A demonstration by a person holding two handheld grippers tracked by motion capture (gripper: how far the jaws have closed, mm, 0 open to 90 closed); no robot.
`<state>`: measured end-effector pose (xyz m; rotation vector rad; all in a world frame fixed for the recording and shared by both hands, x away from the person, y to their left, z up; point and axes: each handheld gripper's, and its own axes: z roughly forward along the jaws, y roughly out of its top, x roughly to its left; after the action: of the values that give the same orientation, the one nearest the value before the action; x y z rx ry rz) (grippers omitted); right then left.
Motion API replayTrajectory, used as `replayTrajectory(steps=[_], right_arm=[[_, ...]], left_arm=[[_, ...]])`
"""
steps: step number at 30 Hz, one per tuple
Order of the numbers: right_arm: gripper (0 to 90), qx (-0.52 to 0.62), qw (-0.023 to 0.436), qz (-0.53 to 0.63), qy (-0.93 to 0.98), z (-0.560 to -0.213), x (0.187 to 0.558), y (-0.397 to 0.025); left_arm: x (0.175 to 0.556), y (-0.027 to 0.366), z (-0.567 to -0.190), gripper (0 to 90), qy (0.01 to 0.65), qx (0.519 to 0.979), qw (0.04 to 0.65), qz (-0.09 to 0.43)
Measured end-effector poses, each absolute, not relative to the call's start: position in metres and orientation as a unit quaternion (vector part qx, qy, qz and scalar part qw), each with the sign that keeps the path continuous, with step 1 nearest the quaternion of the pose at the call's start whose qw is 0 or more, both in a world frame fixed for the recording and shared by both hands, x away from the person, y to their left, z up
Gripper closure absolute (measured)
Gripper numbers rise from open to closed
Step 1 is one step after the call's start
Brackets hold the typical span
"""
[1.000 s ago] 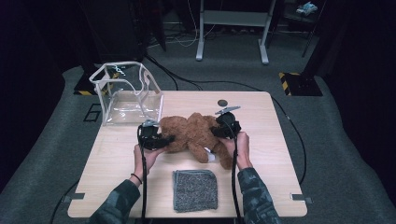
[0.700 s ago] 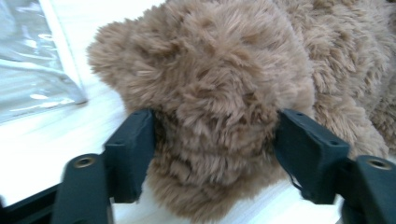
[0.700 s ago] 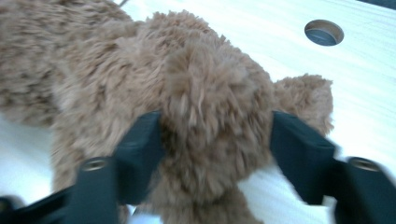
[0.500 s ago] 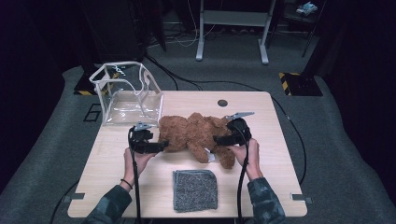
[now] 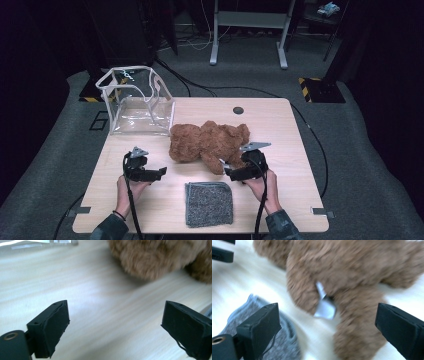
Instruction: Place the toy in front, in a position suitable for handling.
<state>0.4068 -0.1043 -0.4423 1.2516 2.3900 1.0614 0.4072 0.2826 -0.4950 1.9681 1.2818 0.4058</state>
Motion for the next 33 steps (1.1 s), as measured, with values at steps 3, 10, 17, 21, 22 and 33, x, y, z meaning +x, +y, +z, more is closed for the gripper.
replayTrajectory(steps=[3,10,17,21,22,33], right_arm=[[4.4,0.415,0.117,0.363,0.826,-0.451,0.394,-0.097],[2.6,0.383,0.108,0.358,0.844,-0.467,0.362,-0.075],[3.8,0.350,0.101,0.342,0.866,-0.485,0.347,-0.047],[5.5,0.339,0.093,0.327,0.877,-0.494,0.342,-0.032],[5.6,0.337,0.092,0.323,0.880,-0.496,0.342,-0.029],[13.6,0.328,0.107,0.294,0.891,-0.513,0.339,-0.019]], left_arm=[[0.399,0.283,-0.504,4.6,0.496,0.776,0.353,0.162],[0.391,0.285,-0.517,0.5,0.493,0.783,0.336,0.175],[0.387,0.282,-0.530,0.0,0.490,0.783,0.328,0.201],[0.386,0.282,-0.531,0.0,0.483,0.785,0.329,0.208],[0.385,0.281,-0.532,0.0,0.487,0.780,0.333,0.210],[0.385,0.281,-0.532,0.0,0.486,0.780,0.332,0.211]])
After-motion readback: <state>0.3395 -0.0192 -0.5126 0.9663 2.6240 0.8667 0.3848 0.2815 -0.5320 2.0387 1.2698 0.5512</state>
